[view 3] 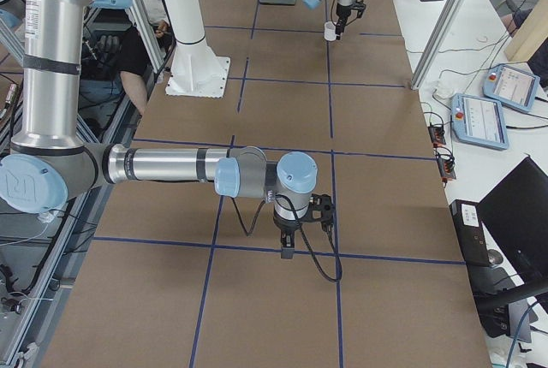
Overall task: Place cup on laptop
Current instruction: 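Close the left gripper on the white cup's rim, then lift the cup with the left gripper and carry it toward the laptop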
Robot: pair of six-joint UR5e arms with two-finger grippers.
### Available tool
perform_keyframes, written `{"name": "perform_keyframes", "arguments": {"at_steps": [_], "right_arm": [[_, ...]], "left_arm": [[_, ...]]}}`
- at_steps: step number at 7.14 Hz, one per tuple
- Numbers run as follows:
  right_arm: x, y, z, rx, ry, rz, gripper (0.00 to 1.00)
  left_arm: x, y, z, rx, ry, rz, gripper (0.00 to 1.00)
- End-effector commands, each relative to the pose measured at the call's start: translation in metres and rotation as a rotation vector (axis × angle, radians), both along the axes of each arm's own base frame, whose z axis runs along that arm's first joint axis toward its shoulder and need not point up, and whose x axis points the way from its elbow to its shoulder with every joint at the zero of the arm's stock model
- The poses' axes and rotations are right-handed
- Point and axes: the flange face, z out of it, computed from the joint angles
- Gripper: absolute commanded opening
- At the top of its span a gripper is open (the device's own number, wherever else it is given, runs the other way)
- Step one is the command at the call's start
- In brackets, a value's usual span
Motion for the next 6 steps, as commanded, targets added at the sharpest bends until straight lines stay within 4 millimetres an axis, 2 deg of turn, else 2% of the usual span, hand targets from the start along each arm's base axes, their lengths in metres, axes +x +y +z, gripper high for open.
{"name": "perform_keyframes", "arguments": {"at_steps": [1,2,3,4,5,6], "right_arm": [[0.0,0.0,0.0,-0.001,0.0,0.0,1.0],[0.0,0.0,0.0,0.001,0.0,0.0,1.0],[0.0,0.0,0.0,0.001,0.0,0.0,1.0],[0.0,0.0,0.0,0.001,0.0,0.0,1.0],[0.0,0.0,0.0,0.001,0.0,0.0,1.0],[0.0,0.0,0.0,-0.001,0.0,0.0,1.0]], "left_arm": [[0.002,0.001,0.001,0.005,0.001,0.004,0.12],[0.0,0.001,0.002,0.01,0.001,0.008,0.0],[-0.002,0.0,0.001,0.004,0.0,0.006,0.0],[-0.034,-0.012,-0.008,-0.035,0.006,-0.023,0.0],[-0.065,-0.007,-0.025,-0.08,-0.015,-0.047,0.0],[-0.094,0.017,-0.027,-0.107,-0.032,-0.064,0.0]]}}
